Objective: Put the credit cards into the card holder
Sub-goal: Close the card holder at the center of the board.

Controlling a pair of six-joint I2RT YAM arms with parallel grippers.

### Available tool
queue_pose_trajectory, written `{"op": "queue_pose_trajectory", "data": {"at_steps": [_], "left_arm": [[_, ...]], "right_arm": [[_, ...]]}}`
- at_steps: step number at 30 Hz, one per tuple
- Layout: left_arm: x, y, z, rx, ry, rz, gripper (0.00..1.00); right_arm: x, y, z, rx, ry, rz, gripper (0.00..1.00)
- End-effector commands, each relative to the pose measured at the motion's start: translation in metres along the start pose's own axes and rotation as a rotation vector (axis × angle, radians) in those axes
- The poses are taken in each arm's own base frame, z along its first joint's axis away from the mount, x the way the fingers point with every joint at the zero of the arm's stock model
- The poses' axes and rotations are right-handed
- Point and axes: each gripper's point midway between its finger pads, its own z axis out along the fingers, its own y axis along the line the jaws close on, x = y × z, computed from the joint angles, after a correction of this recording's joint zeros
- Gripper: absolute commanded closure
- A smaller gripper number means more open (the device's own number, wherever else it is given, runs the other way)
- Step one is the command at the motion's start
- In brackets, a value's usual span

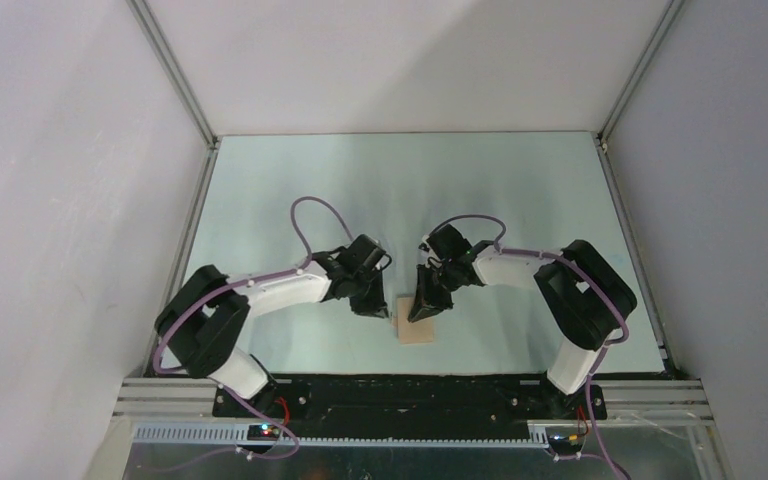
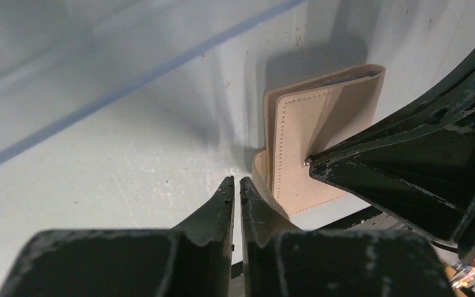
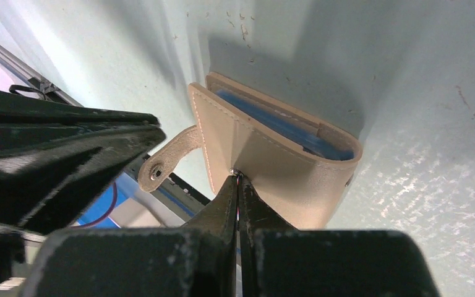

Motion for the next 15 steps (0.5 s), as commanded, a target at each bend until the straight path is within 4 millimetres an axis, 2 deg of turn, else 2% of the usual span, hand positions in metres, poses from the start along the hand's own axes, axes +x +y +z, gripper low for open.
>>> {"op": "queue_pose_trajectory", "data": {"at_steps": [1,6,15], "left_arm": [[0.003,-0.024,0.006,0.049,0.021,0.068,0.88],[0.012,-0.035,0.013,0.060,0.044,0.076,0.89],[0.009,-0.043,0.011,0.078,0.023,0.066,0.90]], "right_arm": [[0.010,-0.030,0.011,0.131,0.029,0.020,1.00],[0.013,-0.032,0.013,0.135,0.040,0.023,1.00],[0.014,-0.029,0.010,0.127,0.045,0.022,1.00]]}}
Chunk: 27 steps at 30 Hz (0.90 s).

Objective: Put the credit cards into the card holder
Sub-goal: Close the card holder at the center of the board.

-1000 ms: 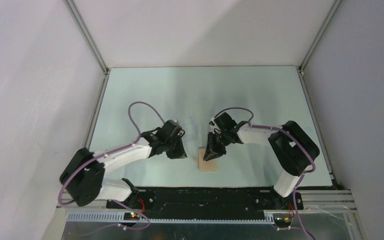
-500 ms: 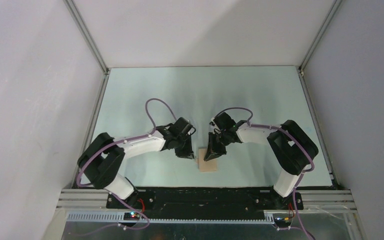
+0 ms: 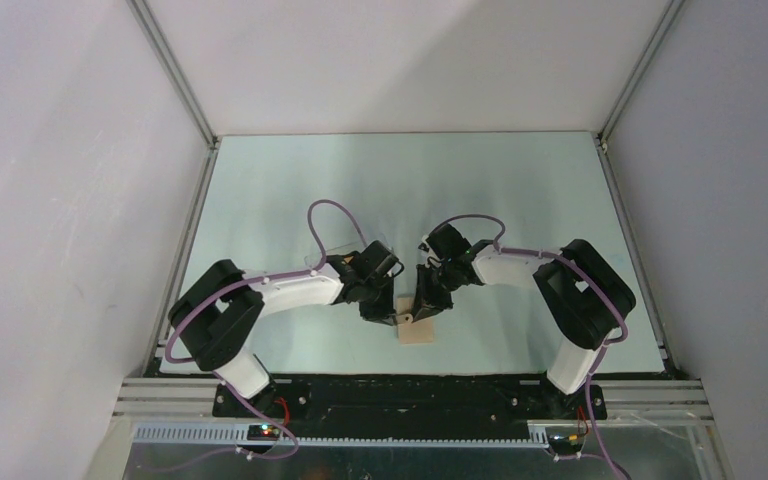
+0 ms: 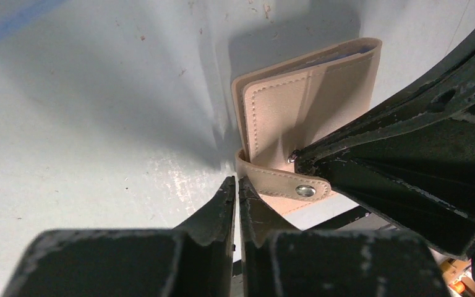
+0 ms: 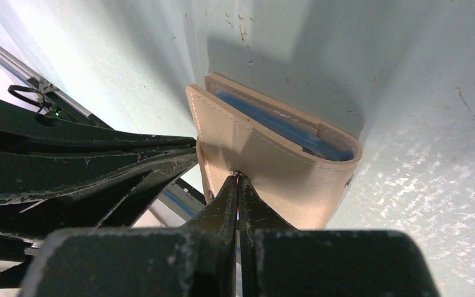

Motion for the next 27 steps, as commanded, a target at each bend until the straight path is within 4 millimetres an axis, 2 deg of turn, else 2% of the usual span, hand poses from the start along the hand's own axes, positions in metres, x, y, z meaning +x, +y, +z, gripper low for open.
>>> {"op": "queue_pose_trajectory", "data": {"at_steps": [1,11,18,27], "left_arm": [[-0.014,-0.026,-0.007,0.076,-0.050,0.005,0.90],[-0.017,-0.044,-0.023,0.151,-0.061,-0.020,0.90],[-0.017,-0.051,-0.021,0.178,-0.049,-0.033,0.91],[-0.016,-0.056,-0.033,0.218,-0.065,-0.044,0.91]], "right_arm": [[0.014,-0.028,0.010,0.119,0.036,0.017,1.00],[0.011,-0.020,0.004,0.108,0.020,0.015,0.97],[0.011,-0.020,0.005,0.103,0.027,0.015,0.97],[0.012,-0.021,0.008,0.106,0.037,0.018,0.97]]}}
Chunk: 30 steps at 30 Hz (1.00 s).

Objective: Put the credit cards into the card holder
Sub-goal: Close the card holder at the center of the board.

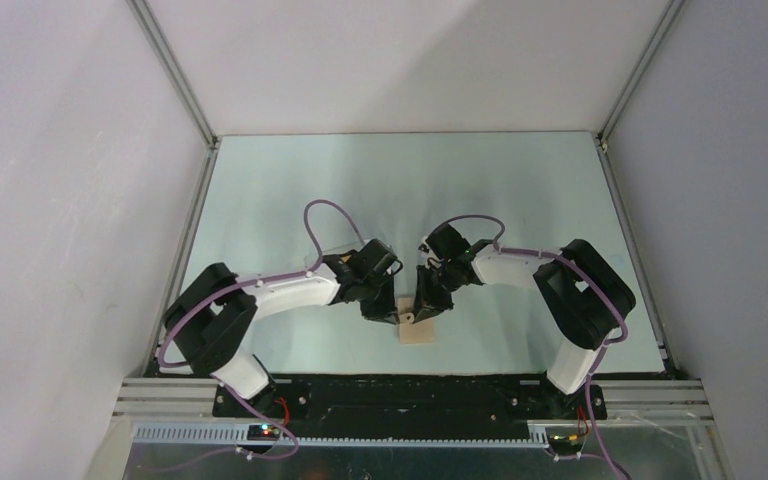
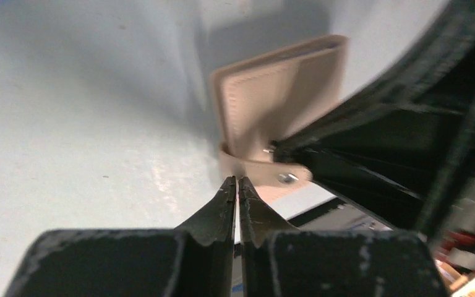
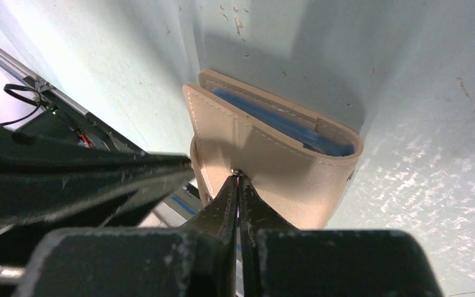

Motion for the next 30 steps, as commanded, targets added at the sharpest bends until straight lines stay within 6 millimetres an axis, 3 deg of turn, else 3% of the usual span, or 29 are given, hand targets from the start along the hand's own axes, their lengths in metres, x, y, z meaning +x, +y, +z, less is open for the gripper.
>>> {"op": "queue_pose_trajectory", "data": {"at_steps": [1,9,14,17,22,26,30], "left_arm": [[-0.013,-0.047,-0.026,0.183,-0.064,0.001,0.91],[-0.010,-0.040,-0.023,0.166,-0.057,0.001,0.92],[-0.004,-0.023,-0.005,0.106,-0.028,-0.006,0.92],[-0.007,-0.025,-0.002,0.113,-0.038,0.002,0.92],[-0.019,-0.047,-0.012,0.197,-0.083,0.027,0.91],[-0.025,-0.057,-0.025,0.278,-0.129,0.019,0.80],[-0.027,-0.040,-0.033,0.312,-0.171,-0.041,0.77]], "right_arm": [[0.009,-0.021,0.009,0.098,0.026,0.013,0.97],[0.011,-0.024,0.011,0.105,0.036,0.009,0.99],[0.012,-0.023,0.012,0.098,0.043,0.012,0.99],[0.012,-0.023,0.013,0.095,0.046,0.014,0.99],[0.014,-0.024,0.014,0.096,0.054,0.014,0.99],[0.014,-0.023,0.014,0.090,0.058,0.014,0.99],[0.014,-0.023,0.014,0.088,0.060,0.014,0.99]]}}
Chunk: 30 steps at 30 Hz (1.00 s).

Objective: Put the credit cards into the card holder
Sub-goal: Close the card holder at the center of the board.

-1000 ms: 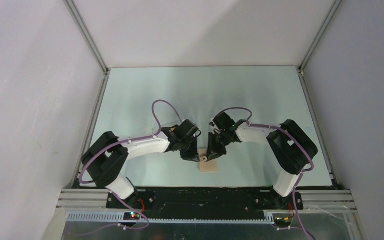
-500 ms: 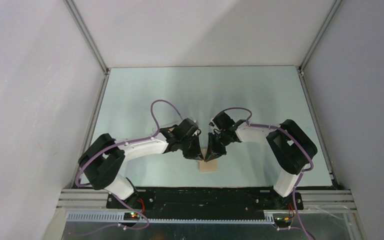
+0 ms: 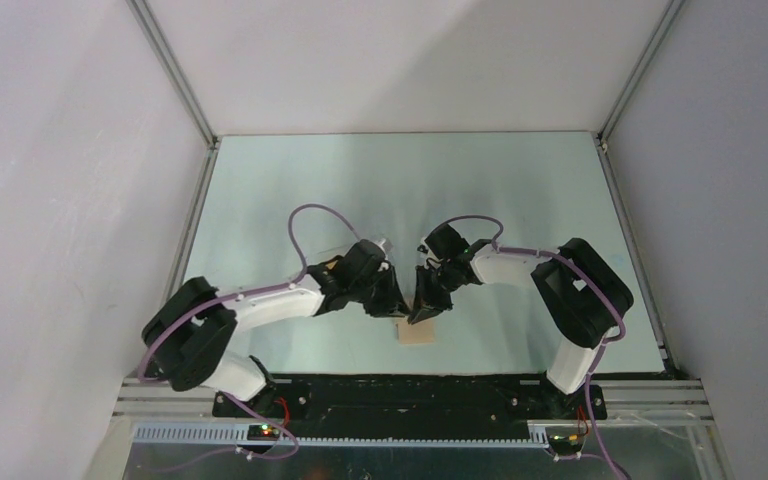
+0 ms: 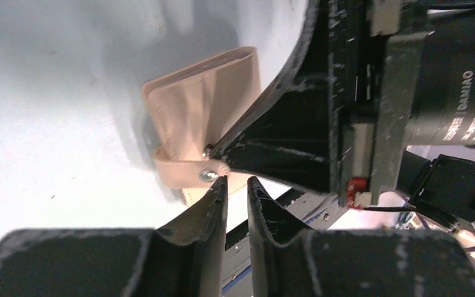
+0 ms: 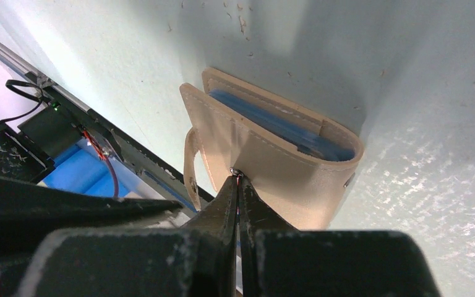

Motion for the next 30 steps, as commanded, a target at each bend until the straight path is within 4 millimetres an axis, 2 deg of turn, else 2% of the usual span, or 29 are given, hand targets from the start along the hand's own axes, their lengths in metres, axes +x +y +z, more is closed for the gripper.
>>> {"op": "queue_pose_trajectory", "data": {"at_steps": [1,8,10,22,30], "left_arm": [[-0.011,0.001,-0.017,0.083,-0.085,-0.042,0.77],[-0.007,0.041,-0.029,0.033,-0.139,-0.098,0.77],[-0.005,0.045,-0.027,0.025,-0.127,-0.100,0.78],[-0.013,0.026,-0.004,0.048,-0.045,-0.059,0.81],[0.001,0.015,0.014,0.043,0.021,-0.022,0.83]], "right_arm": [[0.013,-0.025,0.012,0.097,0.045,0.013,0.99],[0.014,-0.024,0.013,0.094,0.052,0.011,0.99],[0.014,-0.025,0.013,0.094,0.052,0.010,0.99],[0.016,-0.028,0.015,0.103,0.064,0.015,0.99],[0.015,-0.025,0.013,0.097,0.058,0.015,0.99]]}}
